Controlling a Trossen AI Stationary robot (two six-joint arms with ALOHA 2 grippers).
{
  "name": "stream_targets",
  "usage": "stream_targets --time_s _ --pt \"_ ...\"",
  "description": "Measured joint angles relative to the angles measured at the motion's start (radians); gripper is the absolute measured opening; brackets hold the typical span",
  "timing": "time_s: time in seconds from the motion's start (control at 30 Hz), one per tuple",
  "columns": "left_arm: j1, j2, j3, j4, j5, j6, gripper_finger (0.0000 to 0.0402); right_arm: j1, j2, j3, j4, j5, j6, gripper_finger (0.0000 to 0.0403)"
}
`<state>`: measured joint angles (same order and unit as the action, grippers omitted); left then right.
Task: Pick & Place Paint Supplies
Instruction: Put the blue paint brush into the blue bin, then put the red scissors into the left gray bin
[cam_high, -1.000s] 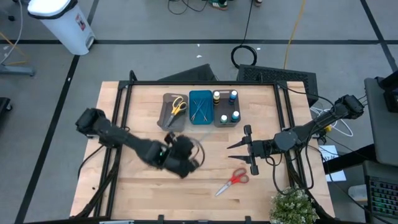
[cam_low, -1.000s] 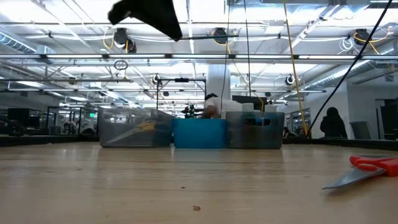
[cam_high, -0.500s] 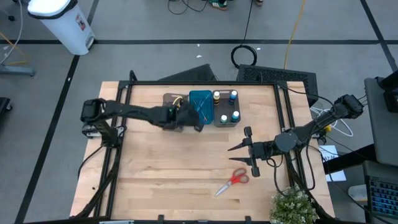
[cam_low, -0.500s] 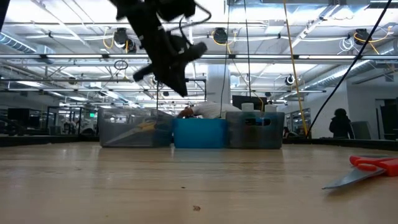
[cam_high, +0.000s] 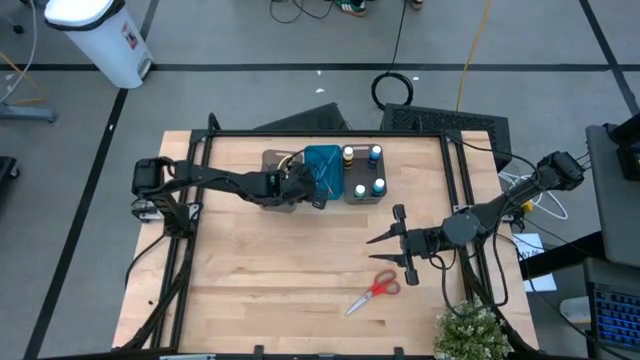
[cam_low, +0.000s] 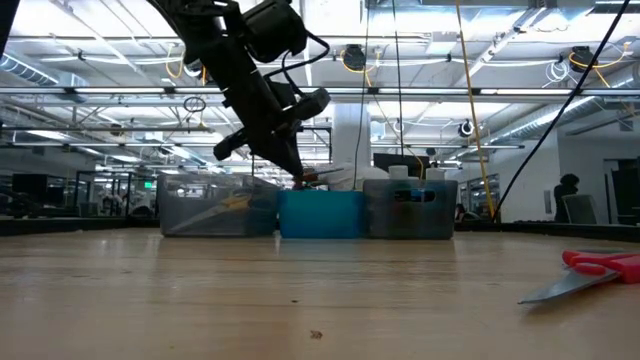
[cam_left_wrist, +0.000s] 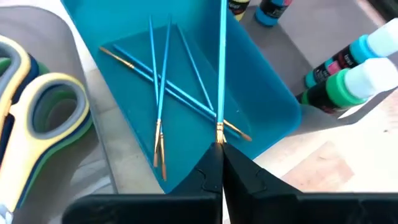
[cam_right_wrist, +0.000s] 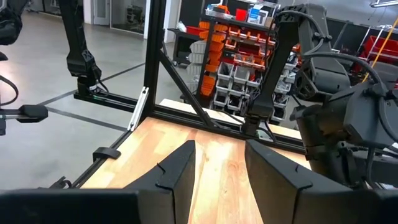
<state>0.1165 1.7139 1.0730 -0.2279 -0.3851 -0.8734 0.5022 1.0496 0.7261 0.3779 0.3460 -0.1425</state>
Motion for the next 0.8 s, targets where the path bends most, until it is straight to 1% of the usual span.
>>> stream_targets --time_s 0.1,0.23,0.33,0.53,0.6,0.7,0.8 --pt "-0.001 0.006 -0.001 -0.009 -0.004 0.0 0.0004 0.0 0.0 0.0 0.001 0.0 0.0 0.013" --pt "0.0 0.004 0.0 -0.002 -0.013 0.0 0.0029 0.0 0.0 0.0 -0.001 0.0 0.0 0.013" --pt "0.0 0.004 0.0 -0.003 -0.014 0.019 0.006 0.0 0.0 0.0 -0.005 -0.001 0.0 0.013" --pt "0.0 0.004 0.0 -0.001 -0.016 0.047 0.0136 0.0 0.0 0.0 -0.013 -0.002 0.0 0.013" --pt "0.0 0.004 0.0 0.002 -0.014 0.088 0.0158 0.0 0.0 0.0 -0.013 -0.002 0.0 0.013" --pt "0.0 -0.004 0.0 0.02 0.022 0.165 0.0184 0.0 0.0 0.0 -0.017 -0.002 0.0 0.013" --pt "0.0 -0.037 0.0 0.024 0.102 0.217 0.02 0.001 -0.001 0.0 -0.024 -0.002 -0.019 0.013"
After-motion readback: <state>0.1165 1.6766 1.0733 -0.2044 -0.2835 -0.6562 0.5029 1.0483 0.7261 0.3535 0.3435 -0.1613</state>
